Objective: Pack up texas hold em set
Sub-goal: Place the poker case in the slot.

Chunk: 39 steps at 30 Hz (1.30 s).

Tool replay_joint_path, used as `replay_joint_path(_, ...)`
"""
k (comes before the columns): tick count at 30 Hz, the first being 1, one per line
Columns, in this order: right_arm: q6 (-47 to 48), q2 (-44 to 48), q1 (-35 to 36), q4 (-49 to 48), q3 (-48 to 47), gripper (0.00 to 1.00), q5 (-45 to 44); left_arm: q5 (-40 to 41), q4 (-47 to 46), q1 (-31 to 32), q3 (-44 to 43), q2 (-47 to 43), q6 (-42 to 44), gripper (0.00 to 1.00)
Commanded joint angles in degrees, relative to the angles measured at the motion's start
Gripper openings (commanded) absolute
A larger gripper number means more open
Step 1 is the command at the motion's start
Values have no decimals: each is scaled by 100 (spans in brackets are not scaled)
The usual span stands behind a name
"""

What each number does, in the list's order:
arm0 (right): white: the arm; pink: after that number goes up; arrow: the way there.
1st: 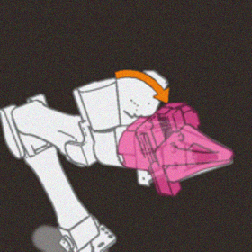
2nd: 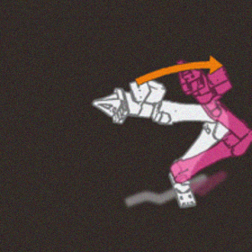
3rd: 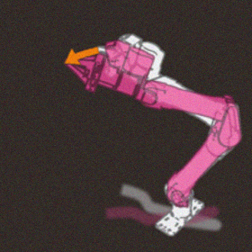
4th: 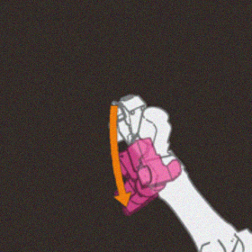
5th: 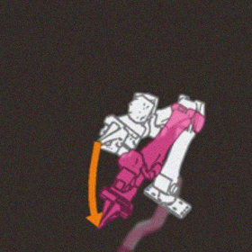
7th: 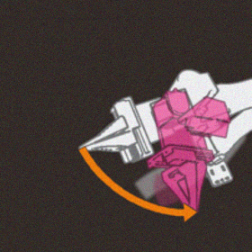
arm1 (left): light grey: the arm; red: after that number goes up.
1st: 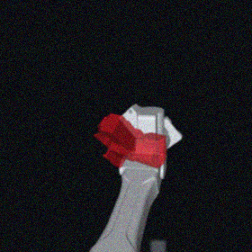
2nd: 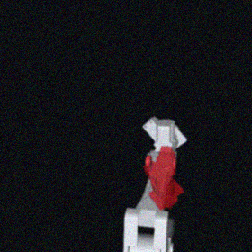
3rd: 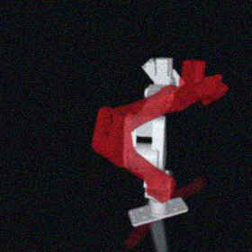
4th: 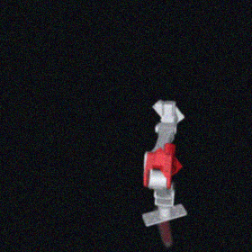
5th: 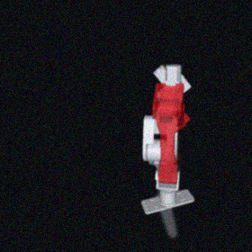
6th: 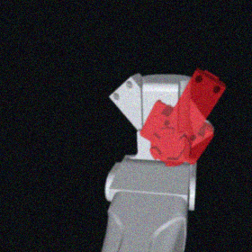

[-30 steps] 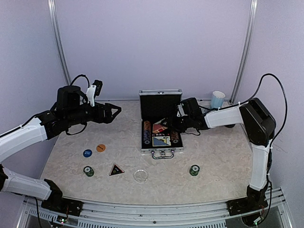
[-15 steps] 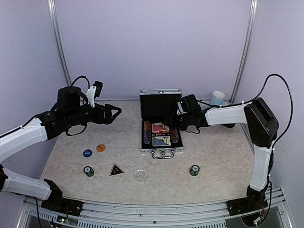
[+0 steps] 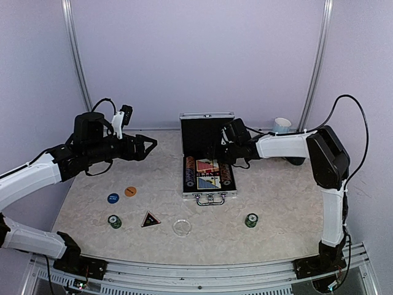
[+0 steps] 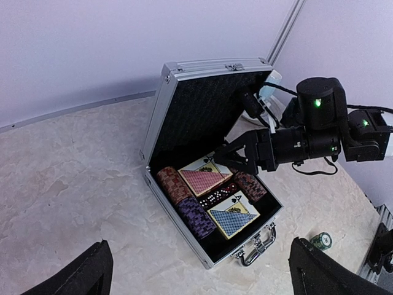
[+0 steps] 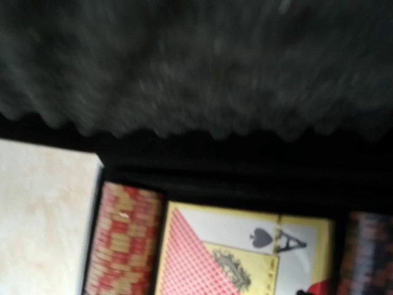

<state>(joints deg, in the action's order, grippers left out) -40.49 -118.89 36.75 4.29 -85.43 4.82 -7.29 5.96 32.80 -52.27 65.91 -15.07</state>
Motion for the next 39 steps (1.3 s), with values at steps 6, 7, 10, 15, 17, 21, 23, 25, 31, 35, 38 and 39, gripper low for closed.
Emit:
replay_joint_path(6, 112, -429, 261, 445, -146, 70, -330, -92, -190, -54, 76, -171, -33, 99)
replay_joint_path(7, 96, -440, 269, 441, -129, 70, -337, -89, -191, -54, 83, -181, -31, 99)
replay_joint_path(10, 90, -476, 301, 420, -108, 71, -364, -97, -192, -47, 83, -200, -30, 99)
replay_joint_path(15, 122, -322, 306, 290, -56, 71, -333, -93, -191, -49, 85, -232, -22, 99)
replay_joint_path(17, 155, -173, 306, 222, 9, 72, -337, -94, -191, -54, 81, -236, -22, 99)
replay_joint_path(21, 325, 144, 306, 296, 27, 76, -429, -66, -179, -50, 85, -253, -28, 99)
replay_joint_path(23, 450, 308, 306, 307, 67, 79, -348, 12, -120, -47, 44, -256, -51, 99)
replay_joint_path(25, 671, 495, 312, 318, 140, 84, -219, 165, 59, -47, -36, -242, -114, 99)
replay_joint_path(31, 1527, 1300, 354, 332, 779, 99, -122, 1087, 786, -52, -193, -137, -293, 99)
replay_joint_path(35, 1975, 1845, 355, 373, 1305, 99, 29, 1728, 1414, -54, -324, 43, -439, 99)
replay_joint_path(38, 2292, 2207, 364, 580, 1614, 99, 128, 1772, 1761, -54, -384, 265, -512, 99)
replay_joint_path(39, 2366, 2324, 365, 699, 1684, 99, 74, 1714, 1828, -47, -374, 316, -526, 99)
